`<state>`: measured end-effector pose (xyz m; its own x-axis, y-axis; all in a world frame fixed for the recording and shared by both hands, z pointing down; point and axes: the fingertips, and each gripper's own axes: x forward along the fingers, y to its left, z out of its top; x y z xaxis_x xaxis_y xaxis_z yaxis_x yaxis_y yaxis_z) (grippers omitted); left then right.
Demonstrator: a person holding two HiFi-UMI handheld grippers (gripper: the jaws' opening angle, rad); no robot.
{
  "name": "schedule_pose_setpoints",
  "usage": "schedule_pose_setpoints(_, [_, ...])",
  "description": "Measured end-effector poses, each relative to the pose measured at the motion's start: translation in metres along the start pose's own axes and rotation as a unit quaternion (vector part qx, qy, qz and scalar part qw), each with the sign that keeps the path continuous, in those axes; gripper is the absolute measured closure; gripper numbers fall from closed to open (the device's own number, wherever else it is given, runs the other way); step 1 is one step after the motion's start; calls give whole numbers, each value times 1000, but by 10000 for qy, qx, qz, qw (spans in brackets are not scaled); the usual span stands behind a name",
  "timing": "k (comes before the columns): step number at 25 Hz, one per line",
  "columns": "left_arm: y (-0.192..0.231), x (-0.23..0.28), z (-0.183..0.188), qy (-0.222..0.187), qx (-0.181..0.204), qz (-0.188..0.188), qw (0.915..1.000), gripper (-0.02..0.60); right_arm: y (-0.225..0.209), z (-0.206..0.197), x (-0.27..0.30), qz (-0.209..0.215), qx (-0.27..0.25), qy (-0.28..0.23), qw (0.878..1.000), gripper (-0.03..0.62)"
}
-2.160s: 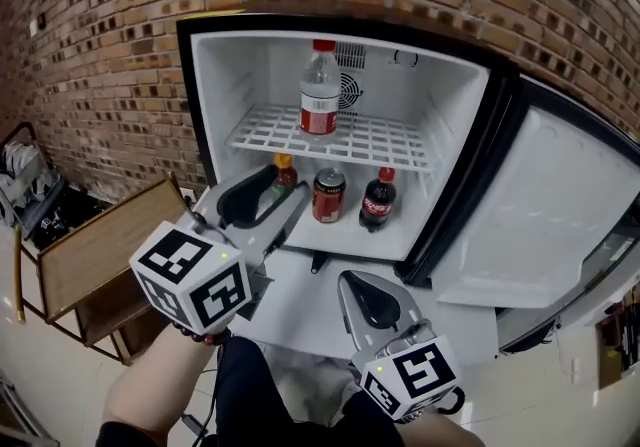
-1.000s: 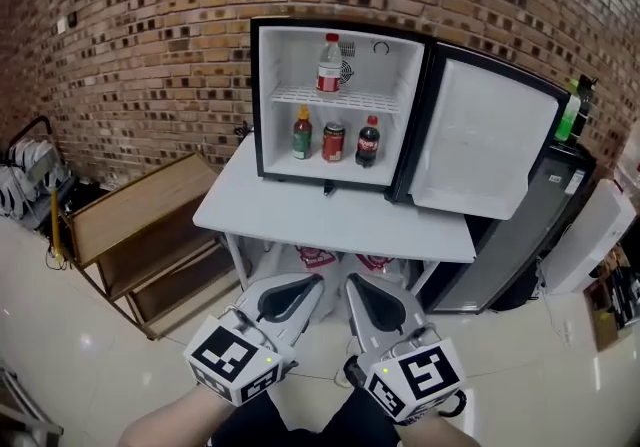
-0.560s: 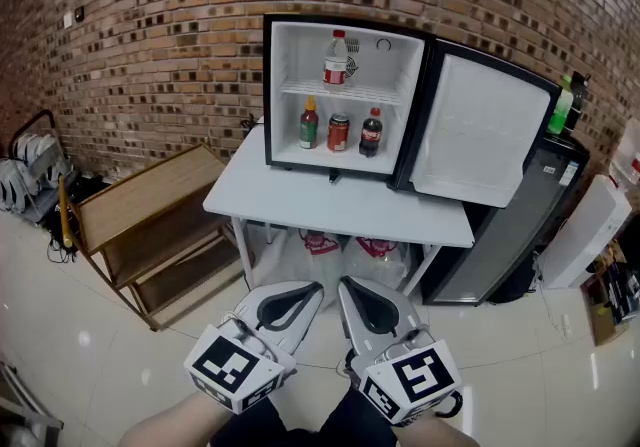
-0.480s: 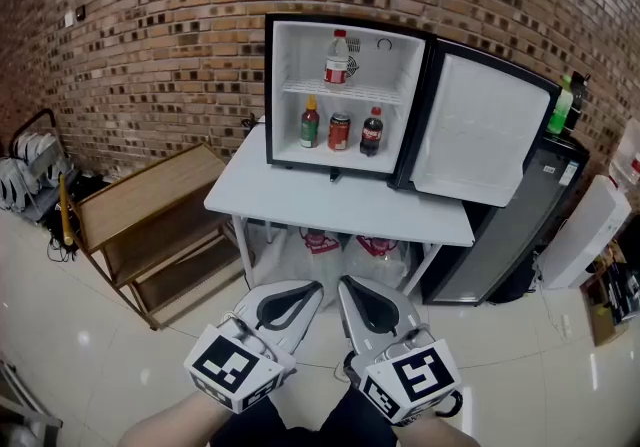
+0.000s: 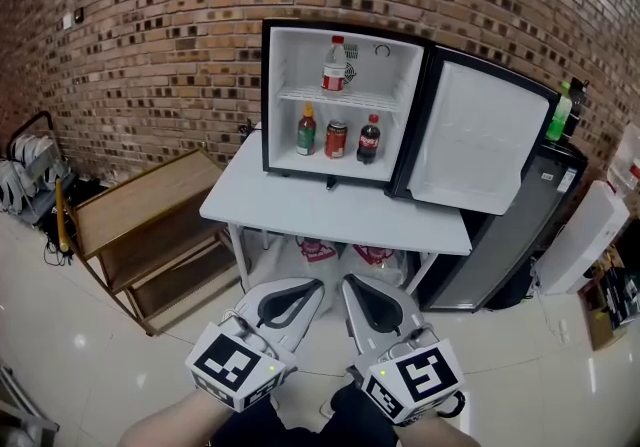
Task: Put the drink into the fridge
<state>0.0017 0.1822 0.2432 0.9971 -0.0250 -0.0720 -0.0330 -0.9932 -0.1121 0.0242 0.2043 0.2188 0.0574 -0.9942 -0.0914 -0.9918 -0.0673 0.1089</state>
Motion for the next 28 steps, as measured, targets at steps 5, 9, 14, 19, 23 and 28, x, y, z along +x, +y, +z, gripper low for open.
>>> schedule_pose_setpoints(5, [0, 14, 7, -27, -145, -47, 9999, 577, -13, 2, 3, -46, -2, -36, 10000, 594])
schedule_pose_setpoints(9, [3, 18, -1, 43, -149, -42, 9999, 577, -18, 0, 5, -68, -2, -35, 10000, 594])
schedule_pose_setpoints(14, [6, 17, -7, 81, -74, -12, 9999, 577, -18, 1, 4, -51, -52, -52, 10000, 594])
schedule_pose_setpoints(19, [8, 14, -5, 63, -152, 75, 9998, 577, -16, 1, 4, -25, -48, -48, 10000, 594])
schedule_pose_setpoints(23, [10, 13, -9, 97, -167, 99, 9998, 577, -15, -2, 5, -17, -48, -24, 10000, 594])
schedule_pose_setpoints(28, [11, 13, -13, 121, -214, 111, 9996, 577, -16, -4, 6, -17, -38, -1, 10000, 594])
